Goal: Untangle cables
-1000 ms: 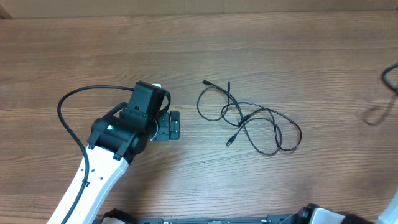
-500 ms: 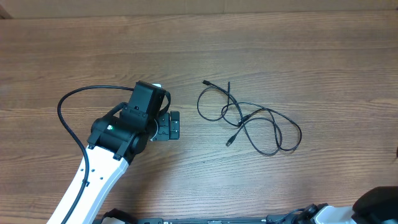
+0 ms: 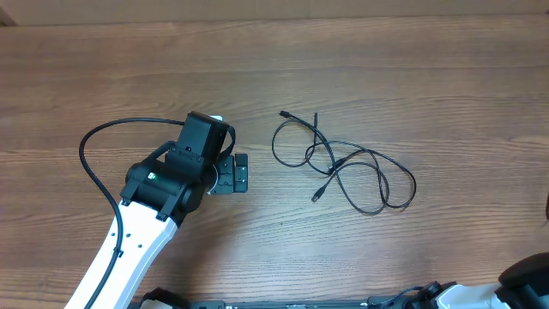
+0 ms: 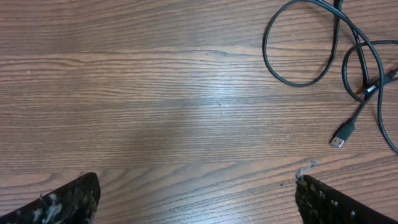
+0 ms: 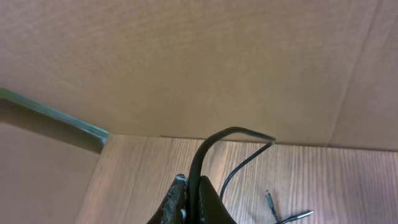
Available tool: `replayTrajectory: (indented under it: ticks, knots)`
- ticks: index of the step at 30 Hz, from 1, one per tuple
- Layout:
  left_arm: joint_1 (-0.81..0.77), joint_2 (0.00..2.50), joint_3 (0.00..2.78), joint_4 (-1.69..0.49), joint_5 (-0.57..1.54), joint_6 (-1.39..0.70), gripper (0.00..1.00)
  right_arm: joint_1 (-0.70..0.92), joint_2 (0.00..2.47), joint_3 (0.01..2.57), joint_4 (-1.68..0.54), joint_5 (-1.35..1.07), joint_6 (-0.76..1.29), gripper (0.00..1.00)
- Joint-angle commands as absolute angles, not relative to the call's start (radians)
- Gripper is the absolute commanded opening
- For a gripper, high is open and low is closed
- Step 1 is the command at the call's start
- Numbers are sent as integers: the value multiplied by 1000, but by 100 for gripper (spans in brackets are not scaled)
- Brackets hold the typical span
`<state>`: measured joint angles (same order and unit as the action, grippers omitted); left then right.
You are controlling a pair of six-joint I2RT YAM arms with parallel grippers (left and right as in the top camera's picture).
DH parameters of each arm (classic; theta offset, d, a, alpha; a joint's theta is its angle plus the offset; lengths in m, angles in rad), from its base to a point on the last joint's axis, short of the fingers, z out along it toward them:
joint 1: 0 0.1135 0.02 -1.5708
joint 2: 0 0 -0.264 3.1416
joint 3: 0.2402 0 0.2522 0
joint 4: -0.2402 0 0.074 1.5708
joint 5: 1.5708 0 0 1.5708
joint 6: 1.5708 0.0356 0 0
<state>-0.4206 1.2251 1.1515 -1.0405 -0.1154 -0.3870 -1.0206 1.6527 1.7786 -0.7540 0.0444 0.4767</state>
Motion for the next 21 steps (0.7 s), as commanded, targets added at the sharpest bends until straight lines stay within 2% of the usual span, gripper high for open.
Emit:
replayTrajectory:
  ticks: [1, 3, 4, 5, 7, 8, 9, 11, 15, 21]
  knots:
    - [-414, 1219, 1155, -1040, -112, -397, 100, -1022, 1652, 1777, -757, 31, 501, 4]
    - [-414, 1219, 1155, -1040, -112, -397, 100, -1022, 1652, 1777, -759, 31, 501, 4]
    - [-414, 1219, 1155, -1040, -112, -397, 100, -1022, 1652, 1777, -761, 31, 501, 10]
    - [-414, 1219, 1155, -1040, -111, -397, 100, -1022, 1652, 1777, -763, 31, 501, 25]
    - [-414, 1219, 1155, -1040, -111, -397, 100, -1022, 1652, 1777, -767, 30, 501, 39]
    - [-414, 1219, 1155, -1040, -112, -397, 99, -1022, 1652, 1777, -767, 31, 502, 52]
    - [-414, 1219, 1155, -1039, -112, -397, 99, -1022, 1652, 1777, -767, 30, 502, 71]
    - [-414, 1219, 1155, -1039, -111, -397, 100, -1022, 1652, 1777, -766, 19, 502, 89]
    - [-414, 1219, 1155, -1040, -112, -397, 100, -1022, 1652, 1777, -766, -35, 501, 100]
    - [-414, 1221, 1155, -1039, -112, -397, 100, -1021, 1652, 1777, -761, -227, 501, 100]
